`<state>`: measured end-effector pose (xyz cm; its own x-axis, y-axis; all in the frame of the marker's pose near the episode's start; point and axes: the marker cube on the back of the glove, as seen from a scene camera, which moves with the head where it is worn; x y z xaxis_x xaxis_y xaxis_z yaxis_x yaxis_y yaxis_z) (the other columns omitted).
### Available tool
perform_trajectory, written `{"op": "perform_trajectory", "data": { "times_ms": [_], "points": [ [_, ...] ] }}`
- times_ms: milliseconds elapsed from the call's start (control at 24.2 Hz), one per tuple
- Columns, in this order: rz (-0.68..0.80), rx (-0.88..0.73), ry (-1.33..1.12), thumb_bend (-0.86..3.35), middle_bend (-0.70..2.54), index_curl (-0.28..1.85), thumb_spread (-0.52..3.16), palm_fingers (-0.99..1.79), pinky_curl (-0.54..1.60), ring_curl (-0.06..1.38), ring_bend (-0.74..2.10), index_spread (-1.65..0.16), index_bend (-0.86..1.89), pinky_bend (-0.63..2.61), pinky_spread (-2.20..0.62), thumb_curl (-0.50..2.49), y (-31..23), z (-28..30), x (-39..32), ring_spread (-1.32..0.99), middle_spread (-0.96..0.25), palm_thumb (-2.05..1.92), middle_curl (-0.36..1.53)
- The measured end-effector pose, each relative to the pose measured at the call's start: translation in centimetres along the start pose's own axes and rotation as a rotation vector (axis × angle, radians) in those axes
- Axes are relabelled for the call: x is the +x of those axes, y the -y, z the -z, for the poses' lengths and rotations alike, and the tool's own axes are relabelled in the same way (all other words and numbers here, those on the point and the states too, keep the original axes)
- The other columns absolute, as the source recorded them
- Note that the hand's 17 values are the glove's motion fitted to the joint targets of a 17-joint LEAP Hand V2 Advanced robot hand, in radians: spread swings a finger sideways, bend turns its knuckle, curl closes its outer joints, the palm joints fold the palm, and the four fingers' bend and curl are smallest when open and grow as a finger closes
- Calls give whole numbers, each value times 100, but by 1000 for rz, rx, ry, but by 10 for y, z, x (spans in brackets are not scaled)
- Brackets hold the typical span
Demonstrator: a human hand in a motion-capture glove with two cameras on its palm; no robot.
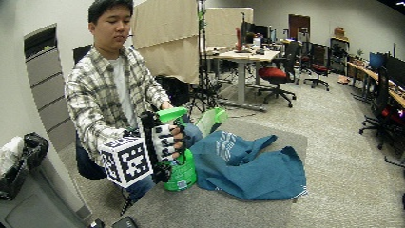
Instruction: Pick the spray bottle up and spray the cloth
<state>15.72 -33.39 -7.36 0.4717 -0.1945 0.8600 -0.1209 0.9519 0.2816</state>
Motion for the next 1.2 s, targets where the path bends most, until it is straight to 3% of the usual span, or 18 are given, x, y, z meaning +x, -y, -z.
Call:
{"op": "perform_trajectory", "data": {
  "times_ms": [454, 1198],
  "points": [
    [-20, -4, -29, -3, 53, 50, 27, 134, 34, 46, 53, -28, 36, 40, -16, 74, 2, -1, -4, -23, -16, 103, 50],
    [-40, -266, -423, -3, 55, 54, 22, 132, 36, 47, 55, -28, 37, 41, -16, 78, 43, -29, -74, -23, -16, 103, 51]
  ]
}}
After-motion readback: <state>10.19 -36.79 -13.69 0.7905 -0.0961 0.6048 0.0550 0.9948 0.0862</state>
